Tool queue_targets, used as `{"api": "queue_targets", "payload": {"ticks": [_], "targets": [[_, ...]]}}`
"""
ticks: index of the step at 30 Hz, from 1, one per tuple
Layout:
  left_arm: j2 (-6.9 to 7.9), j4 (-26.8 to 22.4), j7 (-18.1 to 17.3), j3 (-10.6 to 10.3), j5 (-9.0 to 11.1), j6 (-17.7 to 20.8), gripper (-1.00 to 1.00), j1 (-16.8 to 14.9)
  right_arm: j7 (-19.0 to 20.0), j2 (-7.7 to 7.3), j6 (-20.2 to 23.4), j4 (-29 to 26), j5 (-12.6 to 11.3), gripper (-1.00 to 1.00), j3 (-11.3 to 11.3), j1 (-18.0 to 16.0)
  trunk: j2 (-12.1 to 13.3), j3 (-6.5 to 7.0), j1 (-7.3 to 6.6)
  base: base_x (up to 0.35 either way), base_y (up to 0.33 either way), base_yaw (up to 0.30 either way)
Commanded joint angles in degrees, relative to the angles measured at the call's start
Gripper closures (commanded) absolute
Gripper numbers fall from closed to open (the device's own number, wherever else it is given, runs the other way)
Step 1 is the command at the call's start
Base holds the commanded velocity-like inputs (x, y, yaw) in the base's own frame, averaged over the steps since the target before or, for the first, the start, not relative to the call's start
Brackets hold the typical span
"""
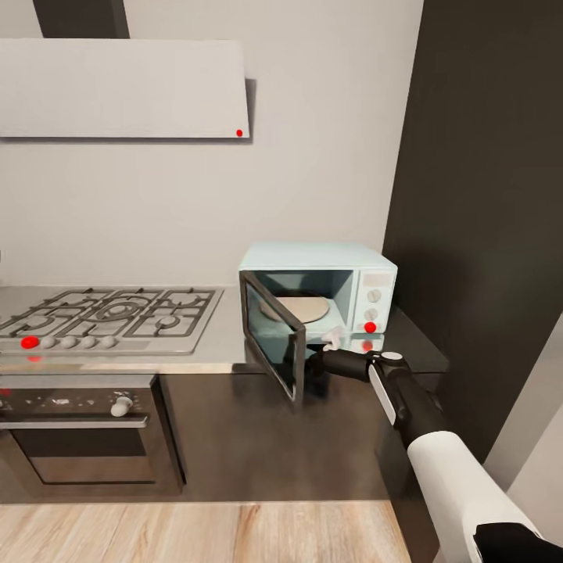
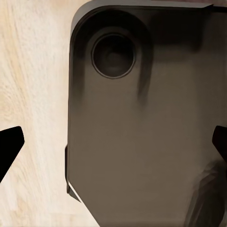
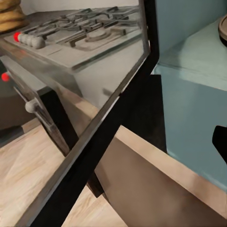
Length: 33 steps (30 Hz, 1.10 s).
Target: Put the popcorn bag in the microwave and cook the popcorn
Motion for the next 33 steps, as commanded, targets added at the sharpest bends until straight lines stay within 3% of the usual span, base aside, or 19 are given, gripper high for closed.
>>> {"api": "queue_targets", "payload": {"ticks": [1,33], "targets": [[0.01,0.0,0.0,0.0,0.5,0.0,-1.00,0.0,0.2,0.04,0.4,-0.1,0.2,-1.00,-0.1,0.0,0.0,-0.06,0.00,0.000,0.118,0.000],[0.02,0.0,0.1,0.0,0.5,0.0,-1.00,0.0,0.2,-0.05,0.4,-0.1,0.2,-1.00,-0.3,0.0,0.0,-0.06,0.00,0.000,0.135,0.000]]}}
